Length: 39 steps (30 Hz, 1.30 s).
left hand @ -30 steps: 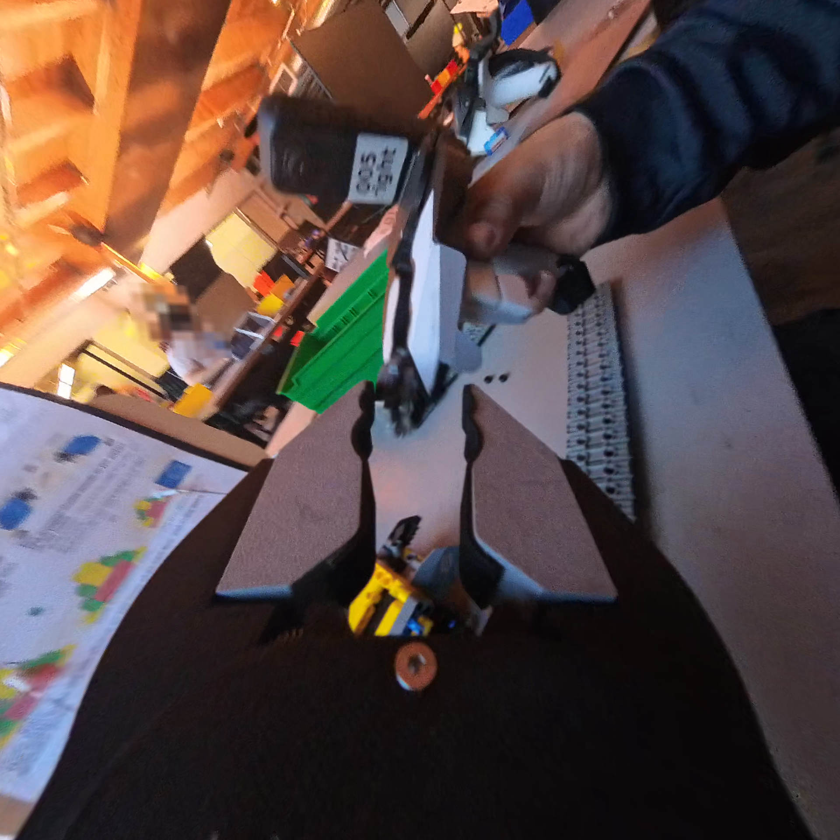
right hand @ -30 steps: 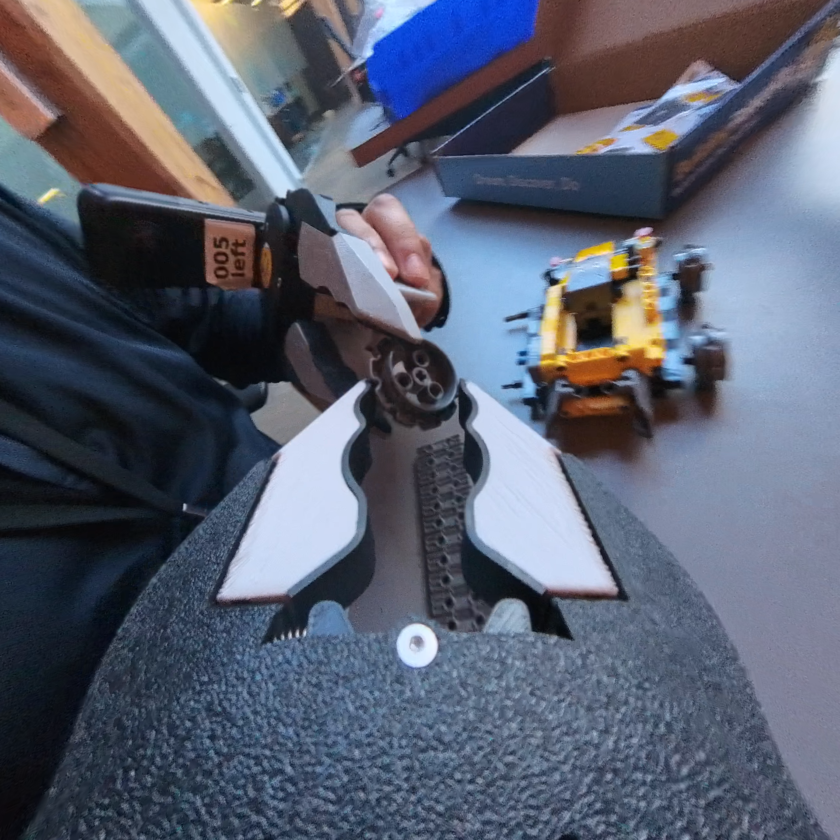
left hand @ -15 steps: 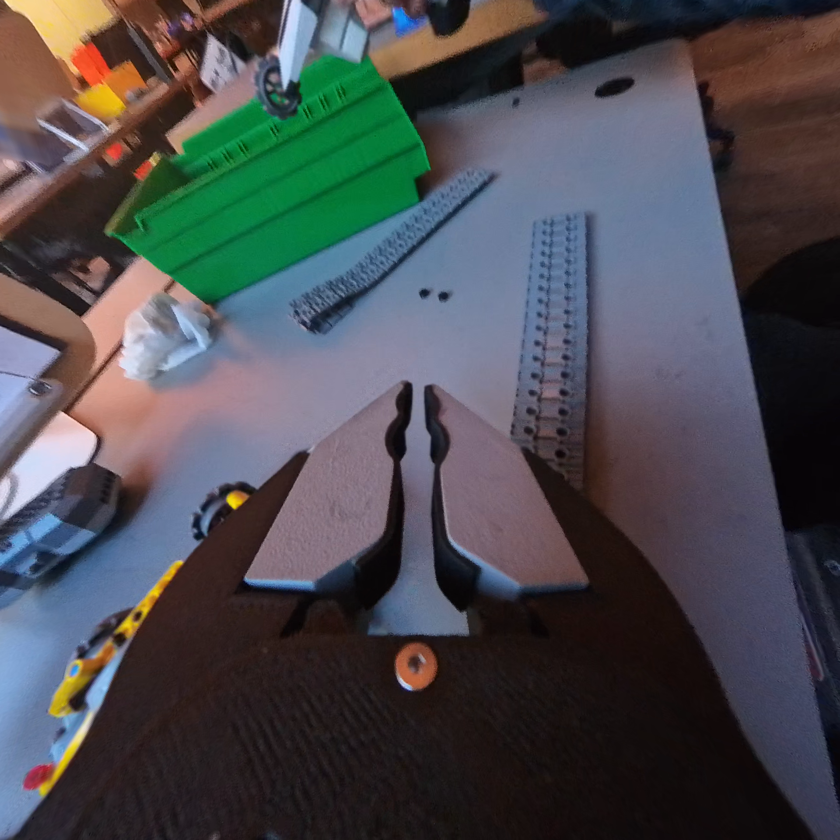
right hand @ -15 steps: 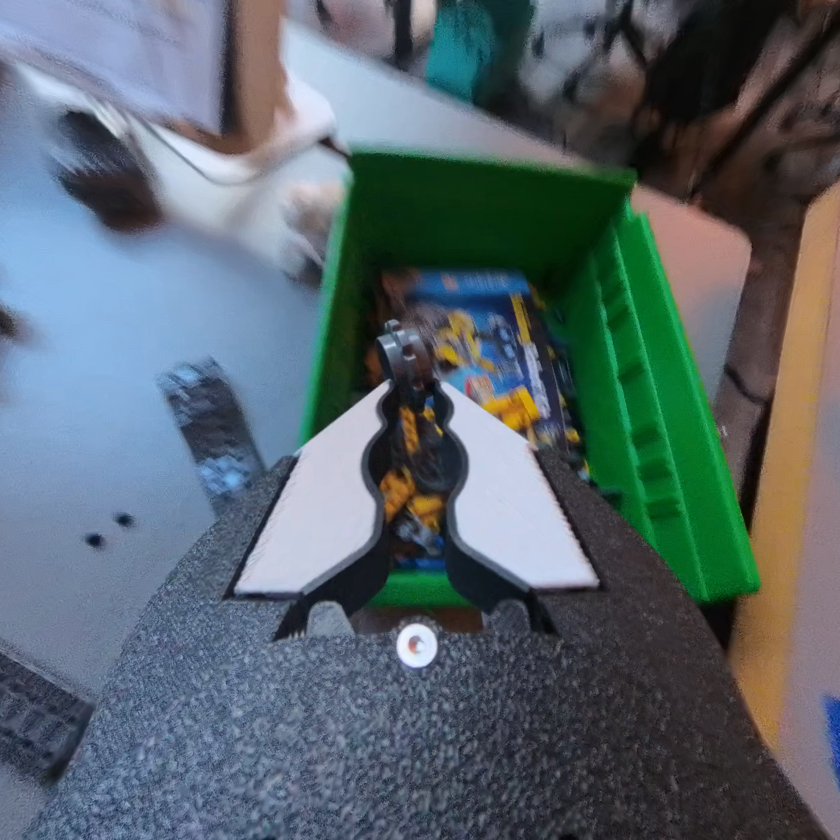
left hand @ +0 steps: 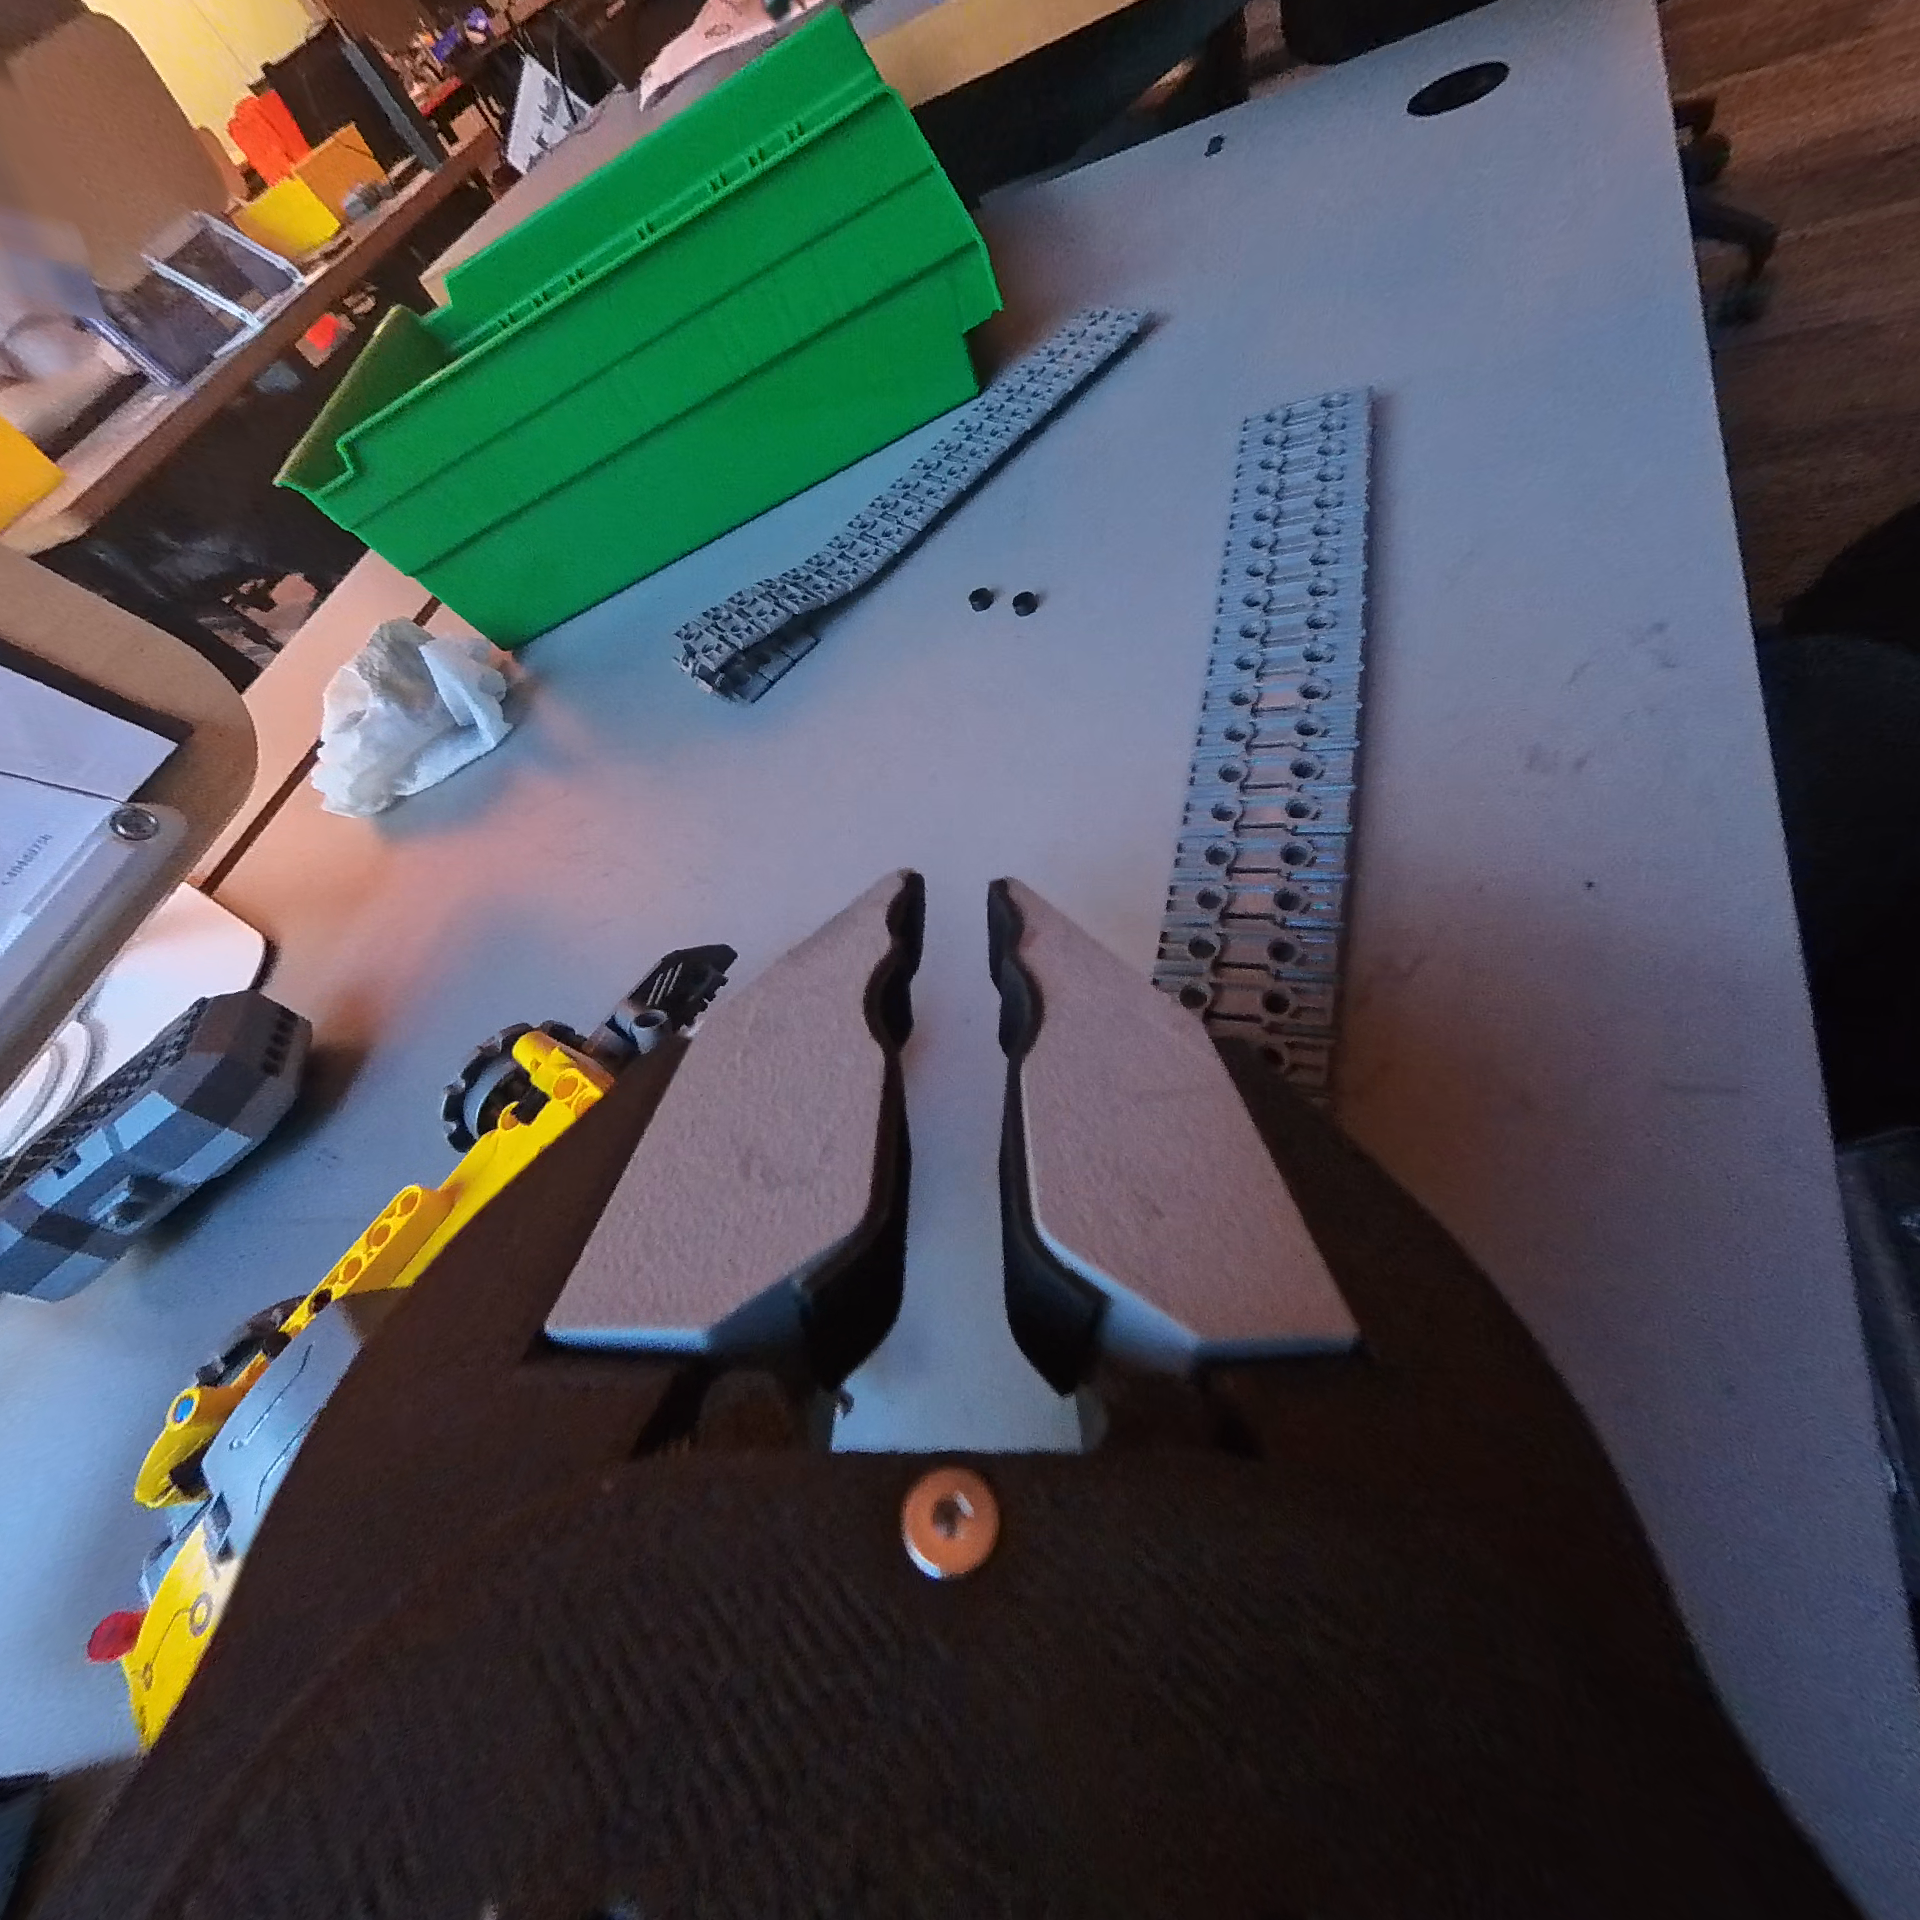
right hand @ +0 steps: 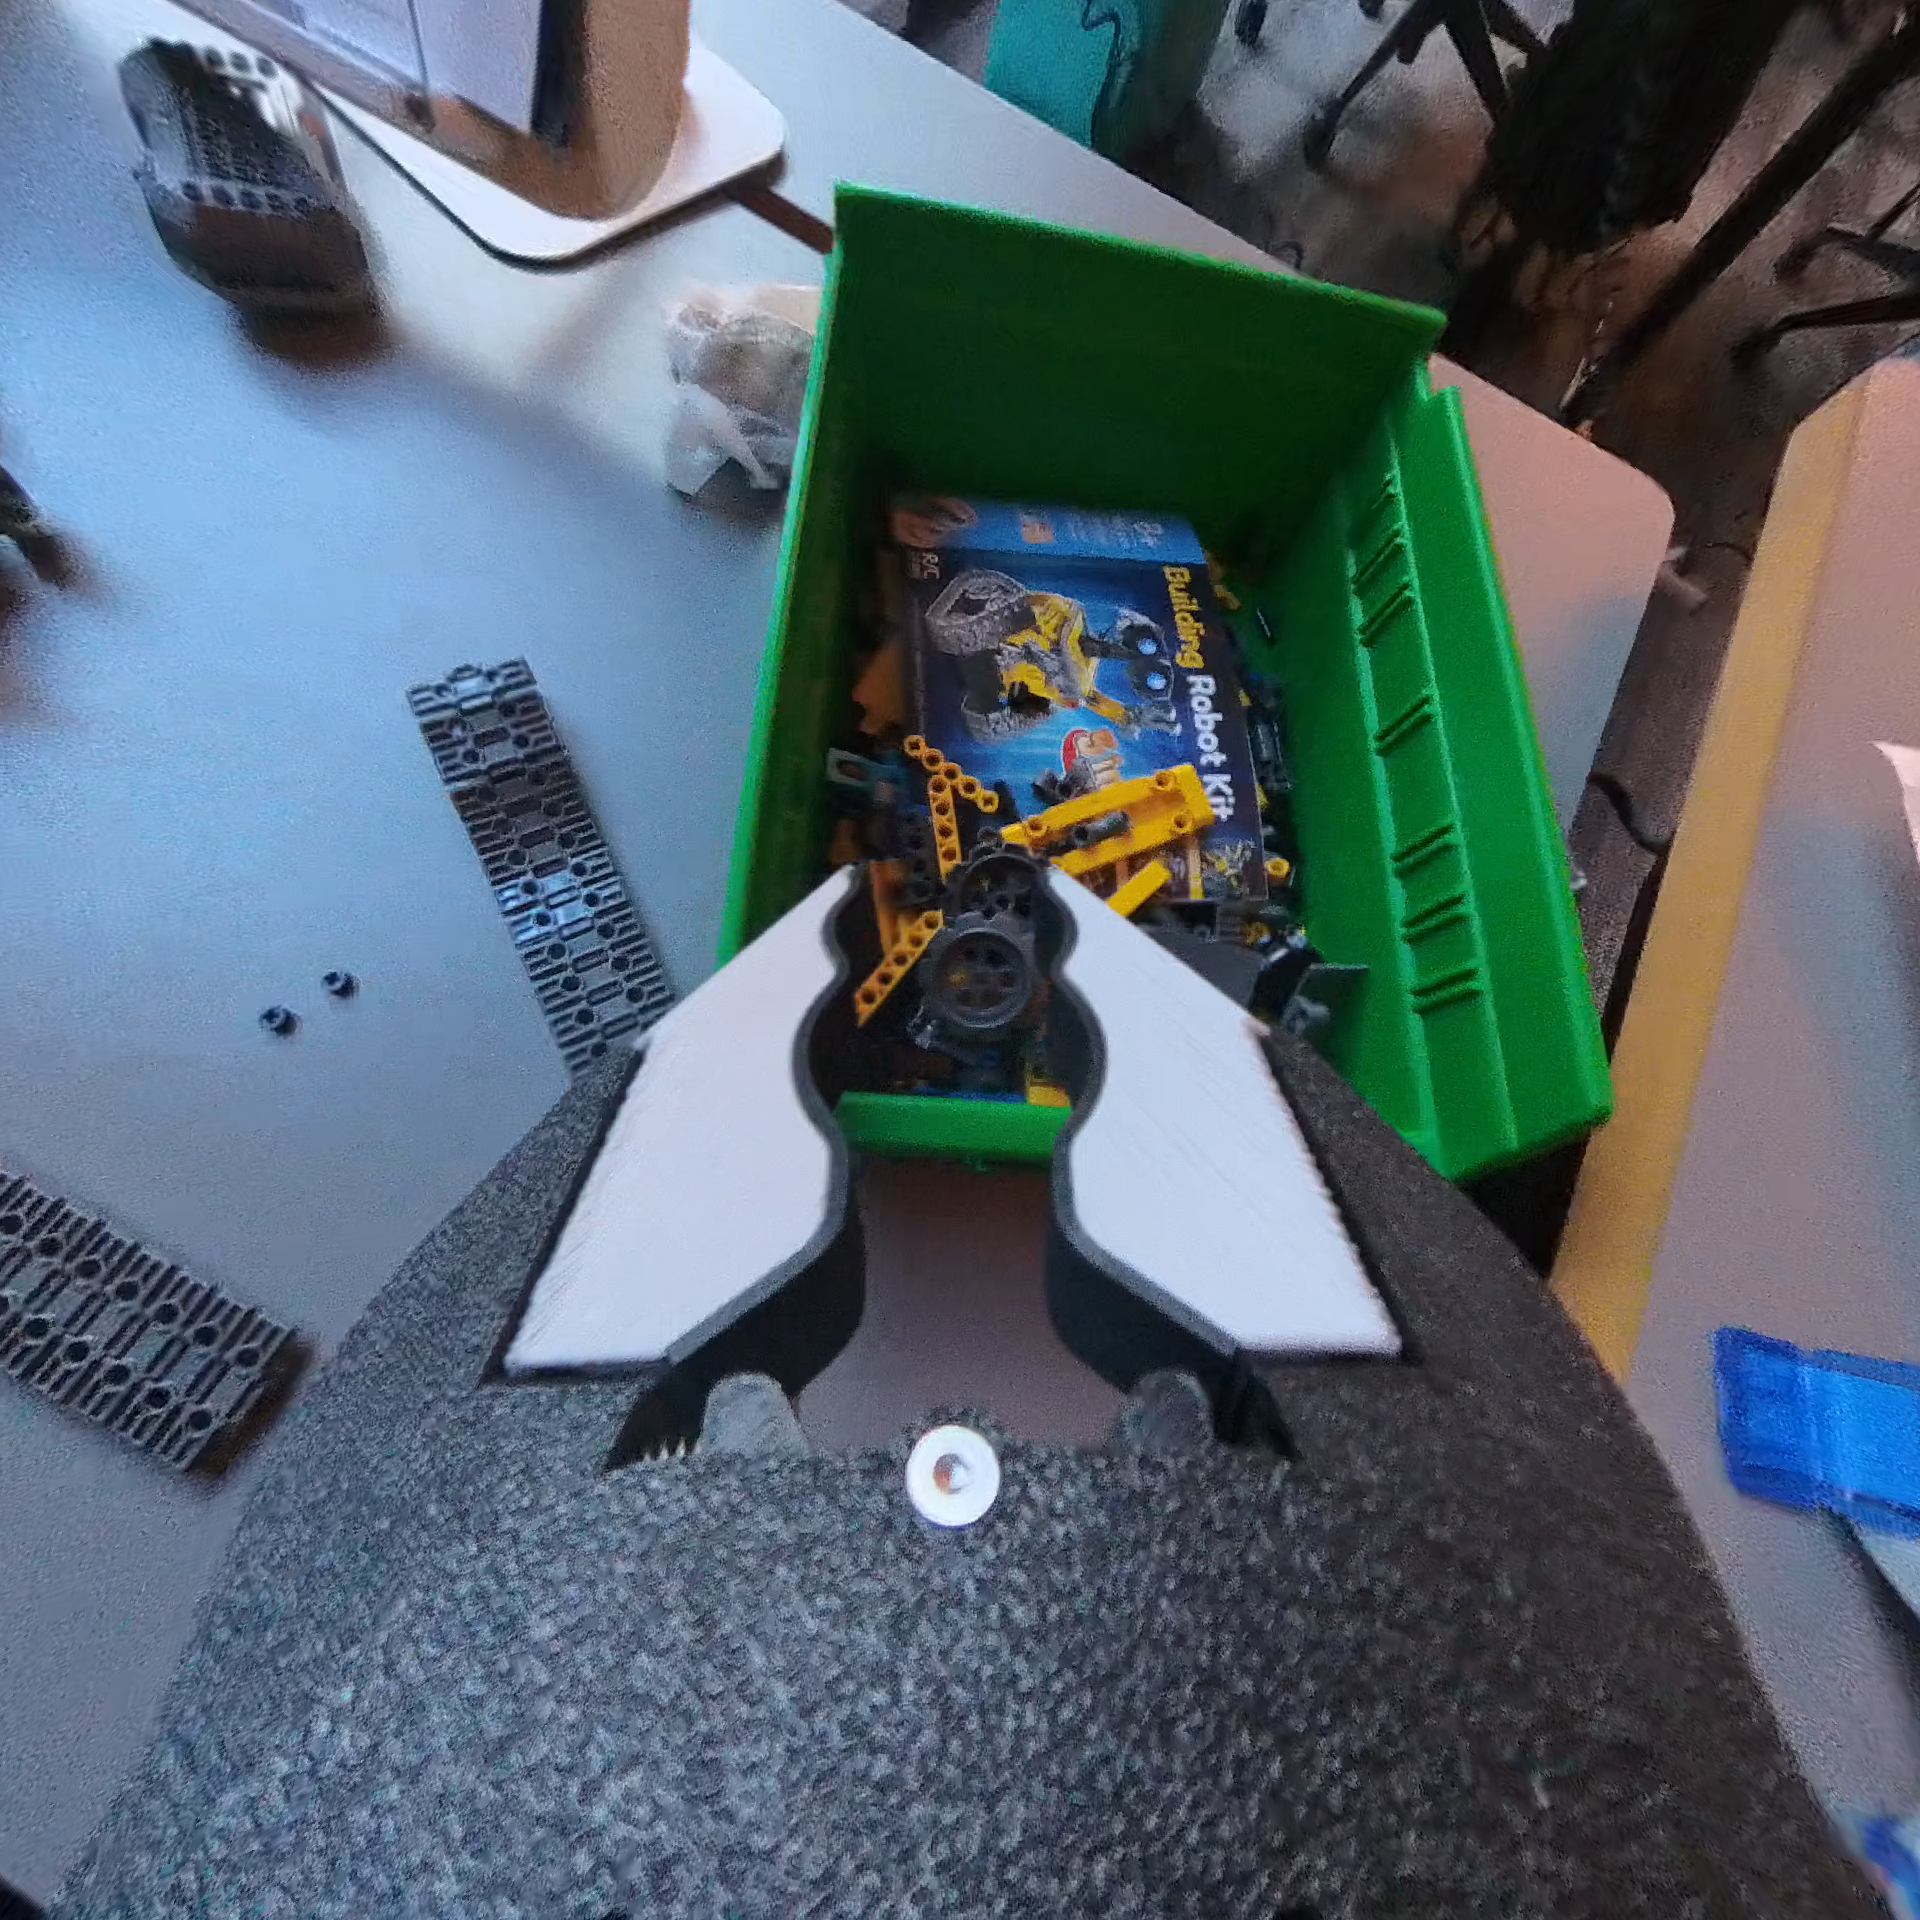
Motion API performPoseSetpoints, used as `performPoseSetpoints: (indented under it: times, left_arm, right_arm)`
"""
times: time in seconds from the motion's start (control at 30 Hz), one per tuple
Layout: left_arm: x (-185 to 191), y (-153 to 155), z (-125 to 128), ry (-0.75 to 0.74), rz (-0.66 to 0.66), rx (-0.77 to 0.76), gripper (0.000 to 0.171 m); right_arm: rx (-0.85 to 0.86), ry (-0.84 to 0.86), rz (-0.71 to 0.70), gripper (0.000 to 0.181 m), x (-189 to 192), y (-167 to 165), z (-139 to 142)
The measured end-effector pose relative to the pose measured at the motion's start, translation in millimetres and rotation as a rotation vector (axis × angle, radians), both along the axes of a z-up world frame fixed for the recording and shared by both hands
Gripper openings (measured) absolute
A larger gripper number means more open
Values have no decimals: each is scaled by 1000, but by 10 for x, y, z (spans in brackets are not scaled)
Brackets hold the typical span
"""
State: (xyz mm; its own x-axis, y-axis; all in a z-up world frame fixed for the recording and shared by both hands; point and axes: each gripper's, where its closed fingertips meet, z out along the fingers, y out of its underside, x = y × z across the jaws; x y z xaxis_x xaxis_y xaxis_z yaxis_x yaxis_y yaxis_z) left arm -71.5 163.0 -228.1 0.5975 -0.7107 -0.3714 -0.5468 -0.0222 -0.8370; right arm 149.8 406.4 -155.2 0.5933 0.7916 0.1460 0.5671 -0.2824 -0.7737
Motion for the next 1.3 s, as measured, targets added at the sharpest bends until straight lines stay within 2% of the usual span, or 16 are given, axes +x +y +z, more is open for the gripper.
performPoseSetpoints:
  times: [0.1, 0.2, 0.27, 0.33, 0.43, 0.5, 0.57, 0.6, 0.63, 0.67, 0.73, 0.83, 0.97, 1.13, 1.23, 1.3]
  left_arm:
    - [9, -1, -18, 5, -7, -11, 10]
    - [13, -4, -20, 15, -6, 1, 10]
    - [17, -7, -19, 26, -4, 17, 7]
    - [25, -12, -23, 38, -8, 31, 1]
    - [34, -20, -26, 43, -15, 38, 0]
    - [23, -9, -13, 32, -8, 39, 0]
    - [0, 8, 11, 9, 5, 34, 0]
    - [-16, 21, 27, -6, 15, 33, 0]
    - [-35, 34, 45, -22, 26, 31, 0]
    - [-53, 47, 59, -38, 35, 27, 0]
    - [-71, 56, 81, -68, 37, 16, 0]
    - [-90, 67, 98, -112, 31, -17, 0]
    - [-115, 76, 131, -177, 21, -60, 0]
    - [-120, 73, 145, -180, 23, -49, 0]
    - [-107, 68, 128, -153, 25, -36, 0]
    - [-101, 68, 119, -139, 27, -30, 0]
  right_arm:
    - [-70, -20, -55, 34, 146, 5, -194]
    - [-110, 53, -57, 34, 98, 116, -209]
    - [-111, 71, -40, 33, -13, 328, -151]
    - [-137, 38, -43, 39, -128, 682, -171]
    - [-227, -108, -60, 47, -266, 1286, -453]
    - [-332, -183, -48, 48, -393, 1548, -740]
    - [-459, -225, -33, 57, -515, 1659, -995]
    - [-528, -246, -2, 56, -564, 1639, -1083]
    - [-577, -255, 29, 43, -604, 1615, -1106]
    - [-574, -274, 35, 38, -599, 1641, -1082]
    - [-500, -294, 67, 9, -597, 1677, -926]
    - [-380, -223, 142, 0, -727, 1577, -486]
    - [-240, -100, 227, 0, -898, 1350, 99]
    - [-12, -262, 239, 0, -873, 1209, 113]
    - [60, -309, 235, 0, -884, 1178, 146]
    - [20, -258, 273, 0, -1003, 1075, 147]
